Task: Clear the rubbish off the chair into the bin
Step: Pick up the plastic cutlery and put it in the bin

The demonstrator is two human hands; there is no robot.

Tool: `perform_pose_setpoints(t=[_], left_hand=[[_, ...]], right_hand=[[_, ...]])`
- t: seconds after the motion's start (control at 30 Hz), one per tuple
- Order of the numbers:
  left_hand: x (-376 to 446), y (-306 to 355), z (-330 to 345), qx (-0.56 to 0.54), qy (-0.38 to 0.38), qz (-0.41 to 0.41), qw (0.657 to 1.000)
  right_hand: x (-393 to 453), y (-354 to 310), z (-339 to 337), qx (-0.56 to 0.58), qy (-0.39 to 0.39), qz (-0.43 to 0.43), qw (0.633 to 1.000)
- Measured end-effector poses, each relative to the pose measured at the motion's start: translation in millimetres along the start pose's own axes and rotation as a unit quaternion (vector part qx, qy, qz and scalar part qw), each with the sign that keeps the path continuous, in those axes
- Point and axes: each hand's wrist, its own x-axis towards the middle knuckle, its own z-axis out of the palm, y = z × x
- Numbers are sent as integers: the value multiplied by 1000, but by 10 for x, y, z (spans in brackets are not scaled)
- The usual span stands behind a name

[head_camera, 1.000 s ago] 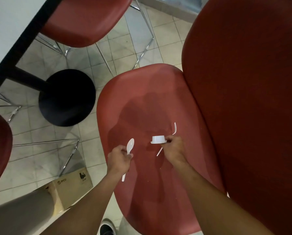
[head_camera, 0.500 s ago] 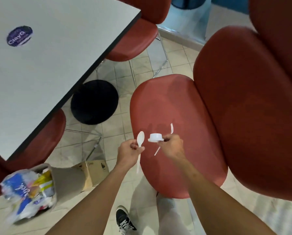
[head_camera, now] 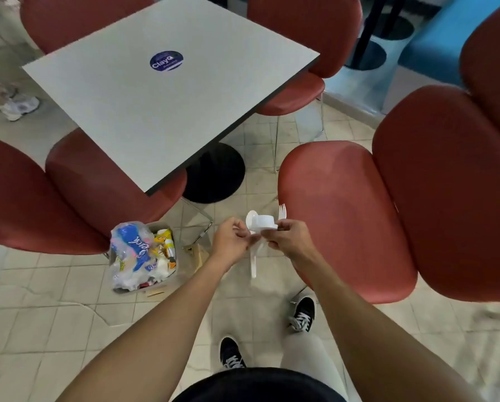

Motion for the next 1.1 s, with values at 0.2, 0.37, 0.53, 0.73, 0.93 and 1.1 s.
perform_pose_setpoints(t=[0.2, 0.37, 0.53, 0.73, 0.93, 1.1], left_hand=[[-256, -74, -388, -97, -2, -1, 995], [-428, -259, -669, -218, 38, -31, 975], [-551, -447, -937, -282, 94, -49, 954], [-561, -628, -1300, -312, 178, -99, 928], [-343, -801, -1786, -376, 200, -146, 893], [-87, -924, -2204, -438, 184, -206, 856]], right_hand=[[-192, 3, 436, -28, -71, -26, 997], [-238, -36, 770, -46, -137, -12, 989], [-249, -40, 1119, -73, -186, 4, 980], [-214, -20, 1634, -85, -229, 38, 969], [-44, 7, 2206, -81, -227, 67, 968], [133, 24, 2700, -106, -216, 72, 968]])
